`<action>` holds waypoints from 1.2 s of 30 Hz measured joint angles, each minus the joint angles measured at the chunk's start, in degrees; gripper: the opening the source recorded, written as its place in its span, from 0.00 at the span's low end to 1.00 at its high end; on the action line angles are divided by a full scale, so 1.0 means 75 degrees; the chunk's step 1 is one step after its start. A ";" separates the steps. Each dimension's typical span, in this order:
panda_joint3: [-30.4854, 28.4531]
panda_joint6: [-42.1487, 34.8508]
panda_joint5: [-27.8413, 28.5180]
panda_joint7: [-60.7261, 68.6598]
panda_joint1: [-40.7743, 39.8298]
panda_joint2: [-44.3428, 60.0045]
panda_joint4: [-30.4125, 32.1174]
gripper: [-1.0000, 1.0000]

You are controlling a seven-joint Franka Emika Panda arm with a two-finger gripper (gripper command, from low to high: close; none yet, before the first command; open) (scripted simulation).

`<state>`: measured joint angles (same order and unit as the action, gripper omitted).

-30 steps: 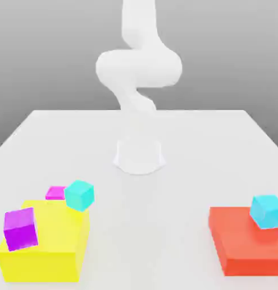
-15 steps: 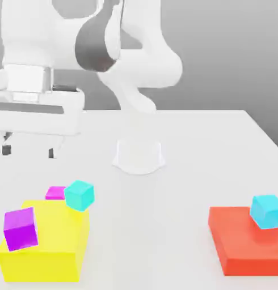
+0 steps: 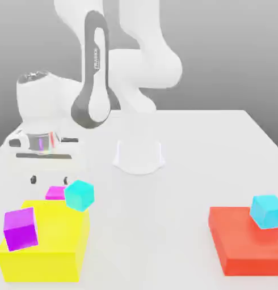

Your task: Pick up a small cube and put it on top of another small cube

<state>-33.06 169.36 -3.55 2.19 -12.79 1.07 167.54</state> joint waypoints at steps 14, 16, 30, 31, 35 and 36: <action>0.3071 0.0956 -0.3684 0.2696 -0.2123 0.1392 -0.0376 0.50; 0.3597 0.1130 -0.3986 0.2903 -0.2554 0.1586 -0.0391 0.50; 0.3561 0.1097 -0.3822 0.2784 -0.2561 0.1548 -0.0379 0.00; 0.3325 0.1015 -0.3645 0.2661 -0.2379 0.1451 -0.0369 0.00; 0.2374 0.0701 -0.2817 0.2070 -0.1663 0.1060 -0.0304 0.00; 0.2153 0.0629 -0.2568 0.1889 -0.1509 0.0960 -0.0281 0.00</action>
<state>-16.90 174.08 -22.81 16.36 -24.11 8.27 165.43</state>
